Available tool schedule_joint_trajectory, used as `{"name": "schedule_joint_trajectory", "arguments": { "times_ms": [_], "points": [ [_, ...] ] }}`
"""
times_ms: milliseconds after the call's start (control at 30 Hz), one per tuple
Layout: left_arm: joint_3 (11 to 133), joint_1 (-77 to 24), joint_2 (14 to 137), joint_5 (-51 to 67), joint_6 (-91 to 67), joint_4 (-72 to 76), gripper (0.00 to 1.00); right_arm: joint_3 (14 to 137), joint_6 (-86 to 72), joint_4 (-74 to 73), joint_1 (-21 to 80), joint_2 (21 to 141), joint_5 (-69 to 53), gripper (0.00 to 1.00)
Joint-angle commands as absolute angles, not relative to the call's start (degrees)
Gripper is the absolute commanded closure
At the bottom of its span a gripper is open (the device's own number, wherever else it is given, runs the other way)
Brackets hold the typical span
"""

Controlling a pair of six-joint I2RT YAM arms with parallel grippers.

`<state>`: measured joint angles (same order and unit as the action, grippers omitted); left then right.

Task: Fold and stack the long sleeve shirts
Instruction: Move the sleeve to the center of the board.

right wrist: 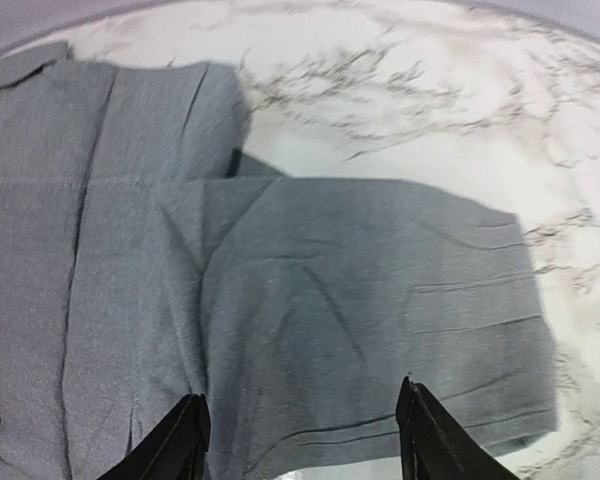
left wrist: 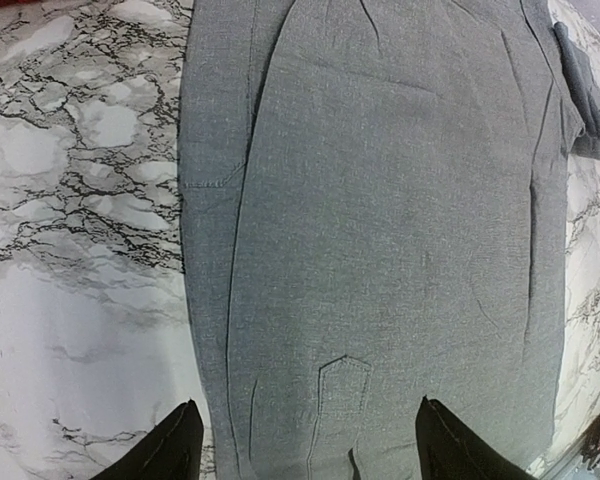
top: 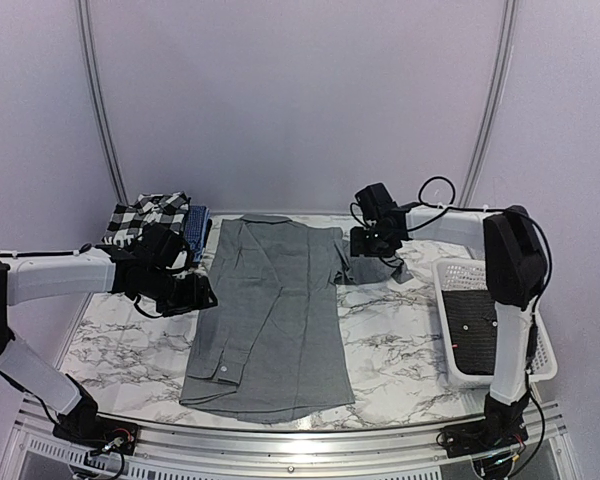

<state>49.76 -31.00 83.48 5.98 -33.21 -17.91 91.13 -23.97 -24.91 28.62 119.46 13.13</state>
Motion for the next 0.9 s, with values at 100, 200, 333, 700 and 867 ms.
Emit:
{"name": "schedule_joint_trajectory", "arguments": {
  "times_ms": [100, 200, 333, 700, 867],
  "points": [
    [50.93, -31.11, 83.27, 6.42, -33.38, -18.72, 0.25, 86.42, -26.44, -29.16, 22.63, 113.16, 20.23, 0.39],
    [51.07, -31.09, 83.46, 6.50, -33.40, -18.65, 0.25, 84.75, -26.92, -28.88, 21.49, 113.50, 18.58, 0.43],
    [51.65, -31.11, 84.11, 7.22, -33.55, -18.65, 0.25, 84.53, -27.54, -28.32, 21.21, 115.27, 18.37, 0.50],
    [51.24, -31.11, 82.55, 7.14, -33.70, -18.80, 0.25, 83.36, -28.04, -24.88, 18.92, 118.43, 15.99, 0.58],
    [51.37, -31.11, 81.94, 7.08, -33.75, -19.22, 0.25, 83.94, -27.86, -23.77, 17.27, 119.25, 14.26, 0.73]
  ]
}}
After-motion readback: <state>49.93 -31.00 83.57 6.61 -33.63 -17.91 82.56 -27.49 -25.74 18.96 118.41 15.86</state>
